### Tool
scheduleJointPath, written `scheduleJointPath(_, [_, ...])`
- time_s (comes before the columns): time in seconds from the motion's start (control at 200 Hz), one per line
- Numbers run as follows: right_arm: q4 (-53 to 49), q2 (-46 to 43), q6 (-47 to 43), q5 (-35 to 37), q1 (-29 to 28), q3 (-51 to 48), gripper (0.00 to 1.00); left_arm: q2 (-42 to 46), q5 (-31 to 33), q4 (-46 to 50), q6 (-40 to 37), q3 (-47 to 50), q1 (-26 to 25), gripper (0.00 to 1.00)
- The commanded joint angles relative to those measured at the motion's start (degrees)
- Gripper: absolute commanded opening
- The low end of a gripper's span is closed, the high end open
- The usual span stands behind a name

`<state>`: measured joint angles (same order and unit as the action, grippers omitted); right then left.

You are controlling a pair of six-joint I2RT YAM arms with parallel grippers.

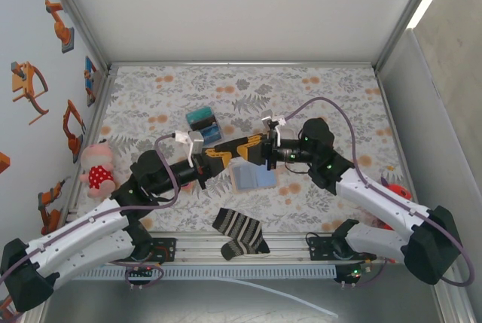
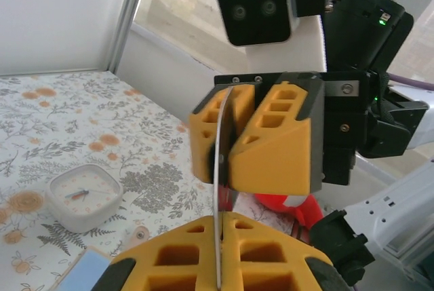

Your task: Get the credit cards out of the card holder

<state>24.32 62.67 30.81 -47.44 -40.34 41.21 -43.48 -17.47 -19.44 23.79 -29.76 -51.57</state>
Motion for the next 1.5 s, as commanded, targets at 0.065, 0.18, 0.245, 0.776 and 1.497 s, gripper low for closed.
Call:
scheduleJointPath(0.065, [0.41, -0.92, -1.22, -2.04, -0.53, 1.31, 0.0, 0.73, 0.56, 2.17, -1.39, -1.54, 0.33, 0.11])
scheduleJointPath(0.18, [-3.84, -2.05, -3.73, -1.69, -0.54, 1.92, 0.0, 2.92, 3.11, 10.51, -6.94, -4.63, 0.33, 0.34])
scheduleJointPath(0.245, [-6.46, -2.85, -5.23, -1.85, -0.53, 2.4, 0.0, 4.04, 4.08, 17.53, -11.6, -7.7, 0.33, 0.45])
scheduleJointPath(0.776, [-22.24, -4.13, -12.26, -4.25, -0.53, 6.82, 0.0, -11.75, -0.51, 49.05, -27.38, -33.8, 0.48, 0.59])
scheduleJointPath(1.497, [-24.19, -2.82, -13.89, -5.09, -0.53, 7.65, 0.0, -23.27, -14.96, 56.62, -30.49, -39.7, 5.32, 0.3])
